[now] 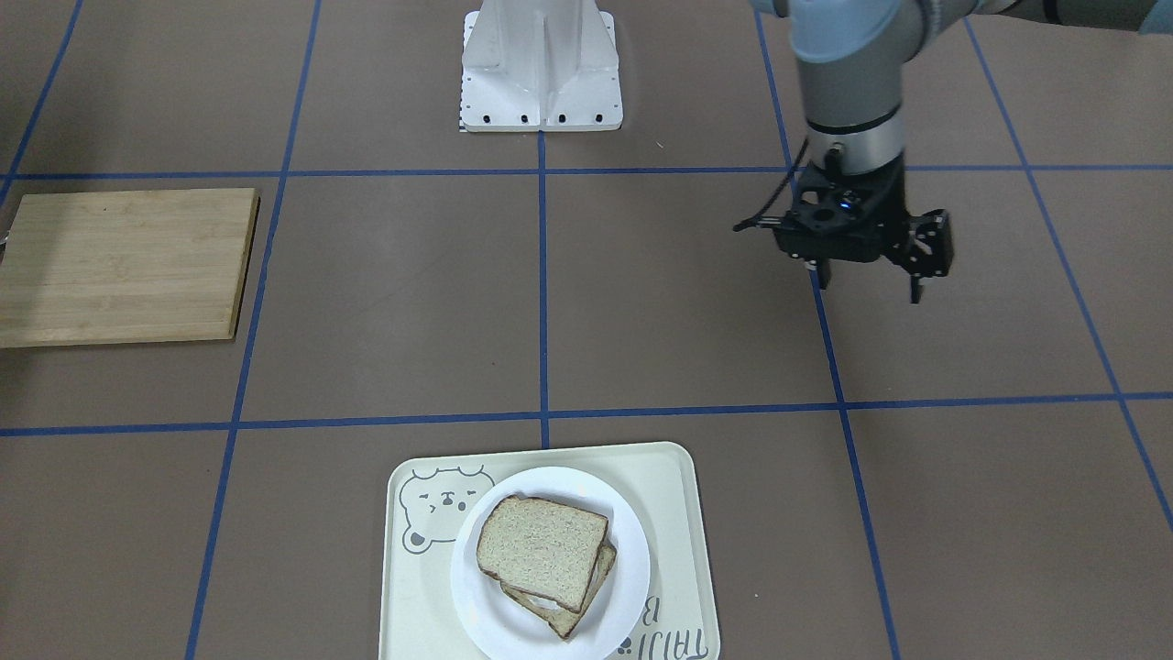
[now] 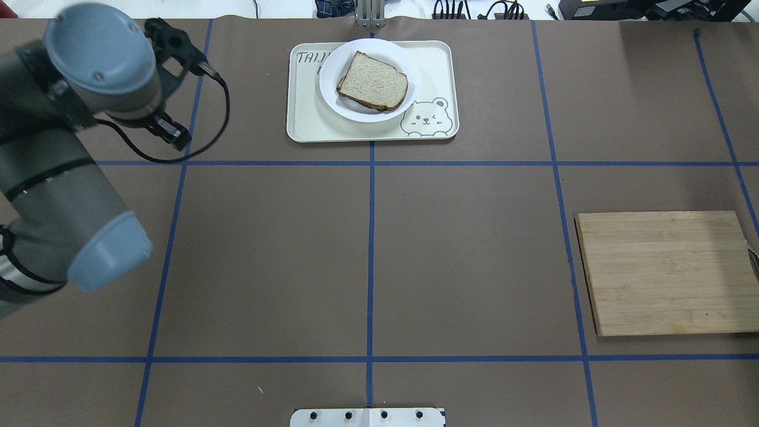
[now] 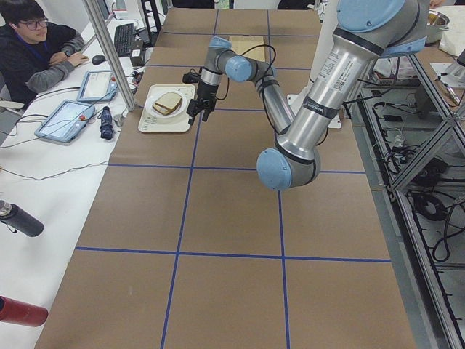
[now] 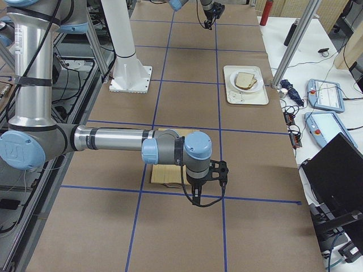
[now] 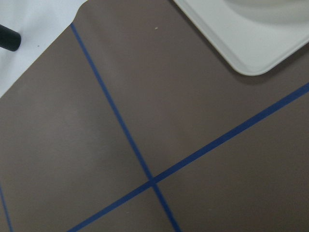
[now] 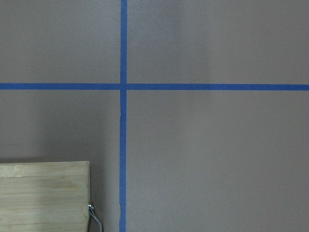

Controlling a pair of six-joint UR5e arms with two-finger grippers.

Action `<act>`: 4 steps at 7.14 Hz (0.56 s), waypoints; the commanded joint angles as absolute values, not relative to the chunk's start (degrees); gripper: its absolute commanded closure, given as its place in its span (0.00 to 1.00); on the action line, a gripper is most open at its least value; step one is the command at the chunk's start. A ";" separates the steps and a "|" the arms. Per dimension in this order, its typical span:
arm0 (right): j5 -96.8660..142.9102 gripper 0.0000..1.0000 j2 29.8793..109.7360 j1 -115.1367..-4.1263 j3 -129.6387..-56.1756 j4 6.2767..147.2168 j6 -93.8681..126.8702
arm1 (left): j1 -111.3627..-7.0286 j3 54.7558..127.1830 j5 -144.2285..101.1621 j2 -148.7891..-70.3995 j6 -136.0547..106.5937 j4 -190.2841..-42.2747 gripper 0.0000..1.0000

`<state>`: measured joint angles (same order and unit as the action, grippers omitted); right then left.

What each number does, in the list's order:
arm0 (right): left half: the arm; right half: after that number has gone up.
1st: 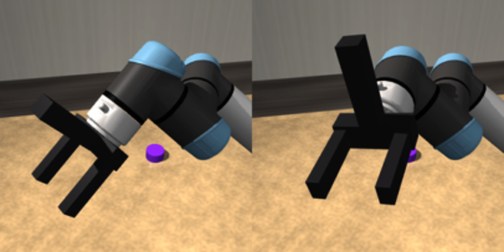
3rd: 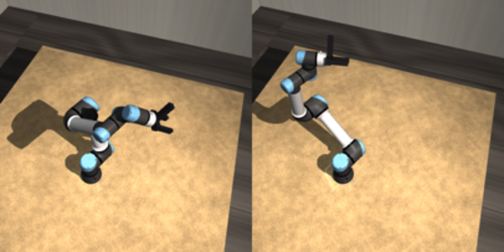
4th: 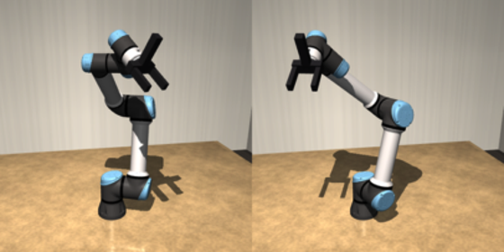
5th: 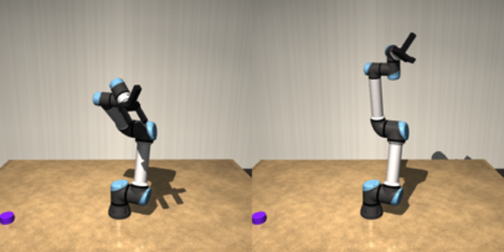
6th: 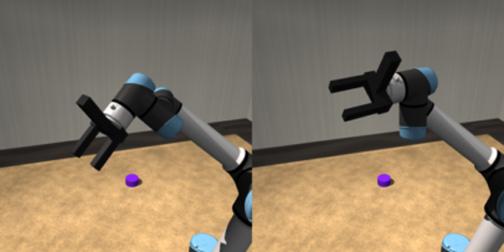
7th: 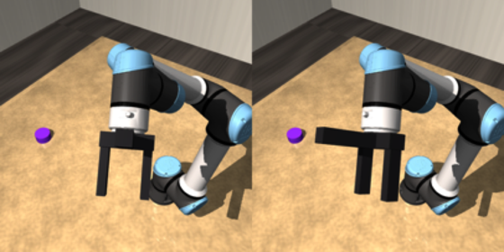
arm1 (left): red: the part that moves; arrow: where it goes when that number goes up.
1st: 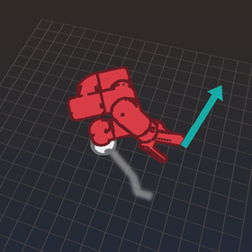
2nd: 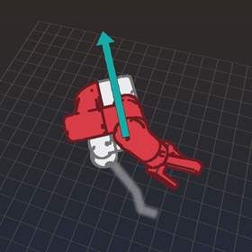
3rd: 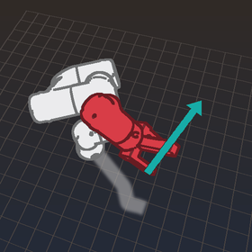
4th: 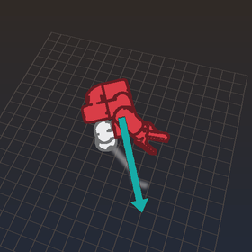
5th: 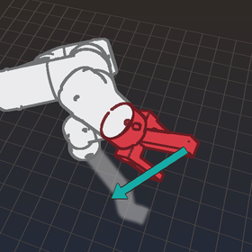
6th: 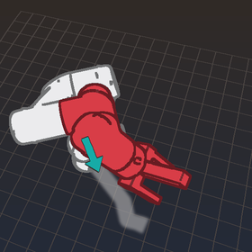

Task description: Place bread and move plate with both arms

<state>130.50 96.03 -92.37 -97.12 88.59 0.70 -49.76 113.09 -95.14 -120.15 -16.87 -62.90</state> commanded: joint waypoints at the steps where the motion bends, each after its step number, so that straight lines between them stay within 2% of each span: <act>1: 130.43 0.00 96.33 -92.37 -97.03 88.59 0.62 | -64.71 110.50 -110.34 -112.11 -13.19 -61.43 0.01; 3: 130.43 0.00 96.77 -92.37 -97.03 88.59 0.70 | -72.56 109.95 -118.85 -101.40 -7.15 -70.60 0.01; 4: 130.43 0.00 97.12 -92.37 -97.12 88.59 0.62 | -76.16 109.69 -127.44 -93.94 -7.12 -80.06 0.01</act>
